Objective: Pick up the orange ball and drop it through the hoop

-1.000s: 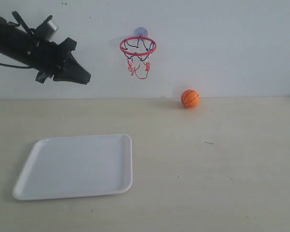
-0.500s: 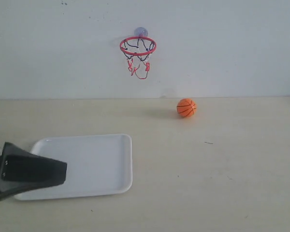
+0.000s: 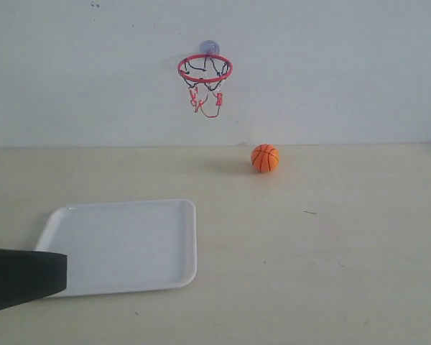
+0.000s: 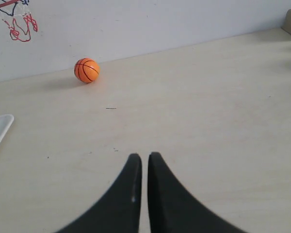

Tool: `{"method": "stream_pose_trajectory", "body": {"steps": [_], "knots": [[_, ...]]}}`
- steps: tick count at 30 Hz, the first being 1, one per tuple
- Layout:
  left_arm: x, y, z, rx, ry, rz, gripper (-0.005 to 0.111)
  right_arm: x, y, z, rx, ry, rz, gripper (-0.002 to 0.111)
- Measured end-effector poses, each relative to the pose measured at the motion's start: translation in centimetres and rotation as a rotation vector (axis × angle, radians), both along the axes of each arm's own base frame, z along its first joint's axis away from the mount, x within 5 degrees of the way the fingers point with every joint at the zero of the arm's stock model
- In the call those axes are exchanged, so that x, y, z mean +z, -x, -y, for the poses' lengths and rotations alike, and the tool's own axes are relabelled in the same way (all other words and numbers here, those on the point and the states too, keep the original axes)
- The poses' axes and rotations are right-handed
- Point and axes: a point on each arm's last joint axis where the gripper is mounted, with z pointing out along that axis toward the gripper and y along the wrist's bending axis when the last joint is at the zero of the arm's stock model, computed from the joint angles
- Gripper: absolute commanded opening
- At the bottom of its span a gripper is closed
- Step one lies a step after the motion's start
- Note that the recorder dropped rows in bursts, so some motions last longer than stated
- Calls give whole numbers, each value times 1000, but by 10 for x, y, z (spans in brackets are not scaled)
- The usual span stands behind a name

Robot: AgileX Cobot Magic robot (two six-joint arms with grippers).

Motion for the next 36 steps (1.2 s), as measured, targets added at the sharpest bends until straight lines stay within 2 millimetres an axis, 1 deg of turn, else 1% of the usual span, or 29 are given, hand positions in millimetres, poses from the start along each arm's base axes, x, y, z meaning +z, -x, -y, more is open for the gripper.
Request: {"method": "stream_pose_trajectory", "body": {"steps": [8, 13, 16, 21, 24, 27, 29, 31, 33, 36], "knots": [[1, 1, 0, 0, 0, 7, 4, 0, 0, 0, 0, 0, 0, 4], [9, 13, 0, 3, 0, 85, 4, 0, 0, 0, 0, 0, 0, 4], [17, 28, -1, 7, -9, 180, 4, 0, 0, 0, 0, 0, 0, 4], [31, 67, -2, 6, -14, 400, 4, 0, 0, 0, 0, 0, 0, 4], [34, 89, -2, 5, -19, 516, 4, 0, 0, 0, 0, 0, 0, 4], [37, 103, -4, 32, -51, 670, 4, 0, 0, 0, 0, 0, 0, 4], [38, 107, -7, 88, -113, 809, 4, 0, 0, 0, 0, 0, 0, 4], [38, 106, -11, 163, -148, 881, 4, 0, 0, 0, 0, 0, 0, 4], [40, 101, -16, 257, -162, 895, 4, 0, 0, 0, 0, 0, 0, 4], [43, 96, -22, 366, -128, 847, 4, 0, 0, 0, 0, 0, 0, 4]]}}
